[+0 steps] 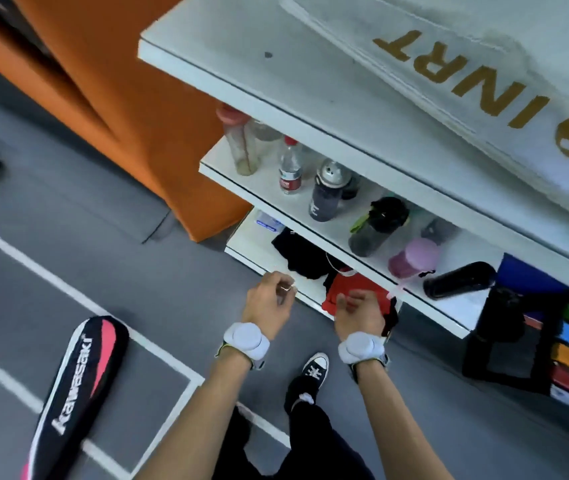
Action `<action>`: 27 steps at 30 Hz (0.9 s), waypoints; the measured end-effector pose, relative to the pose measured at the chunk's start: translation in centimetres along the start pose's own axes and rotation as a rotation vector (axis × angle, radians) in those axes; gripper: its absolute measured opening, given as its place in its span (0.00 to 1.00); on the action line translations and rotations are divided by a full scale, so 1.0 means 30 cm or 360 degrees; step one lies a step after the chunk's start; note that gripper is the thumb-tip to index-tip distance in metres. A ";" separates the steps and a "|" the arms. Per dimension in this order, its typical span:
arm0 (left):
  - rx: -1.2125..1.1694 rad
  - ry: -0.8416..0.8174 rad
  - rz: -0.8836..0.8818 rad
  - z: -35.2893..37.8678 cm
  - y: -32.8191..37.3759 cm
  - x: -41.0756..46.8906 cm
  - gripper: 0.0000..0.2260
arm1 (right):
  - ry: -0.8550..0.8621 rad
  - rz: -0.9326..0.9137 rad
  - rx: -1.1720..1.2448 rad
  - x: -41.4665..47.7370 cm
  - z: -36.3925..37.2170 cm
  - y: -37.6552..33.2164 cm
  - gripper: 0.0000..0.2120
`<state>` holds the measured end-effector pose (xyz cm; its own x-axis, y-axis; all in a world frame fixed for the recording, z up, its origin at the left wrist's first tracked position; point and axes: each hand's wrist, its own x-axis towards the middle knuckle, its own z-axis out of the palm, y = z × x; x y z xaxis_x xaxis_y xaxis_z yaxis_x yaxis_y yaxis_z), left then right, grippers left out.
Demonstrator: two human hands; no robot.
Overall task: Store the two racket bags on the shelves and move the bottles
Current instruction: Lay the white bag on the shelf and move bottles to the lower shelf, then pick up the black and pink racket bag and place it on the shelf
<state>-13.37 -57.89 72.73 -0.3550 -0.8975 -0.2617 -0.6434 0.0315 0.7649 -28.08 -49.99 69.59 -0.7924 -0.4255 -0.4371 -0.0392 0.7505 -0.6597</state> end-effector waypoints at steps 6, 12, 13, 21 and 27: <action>-0.0177 0.0287 -0.0413 -0.316 -0.349 -0.319 0.04 | -0.0500 -0.0359 -0.0351 -0.424 0.330 -0.147 0.04; -0.0288 0.0525 -0.0895 -0.589 -0.745 -0.626 0.06 | -0.0889 -0.0709 -0.0593 -0.851 0.670 -0.186 0.05; -0.0337 0.0559 -0.0970 -0.629 -0.816 -0.683 0.06 | -0.0968 -0.0799 -0.0650 -0.928 0.739 -0.179 0.06; -0.0513 0.0846 -0.1404 -0.869 -1.327 -1.079 0.05 | -0.1461 -0.1238 -0.0929 -1.457 1.221 -0.111 0.02; -0.0597 0.1011 -0.1648 -1.010 -1.668 -1.271 0.03 | -0.1787 -0.1454 -0.1231 -1.723 1.574 -0.070 0.02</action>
<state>52.91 -38.58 62.25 0.6498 -0.4830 -0.5870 -0.1565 -0.8407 0.5184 41.70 -53.46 64.71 0.4618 -0.7160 -0.5235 -0.7684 -0.0282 -0.6393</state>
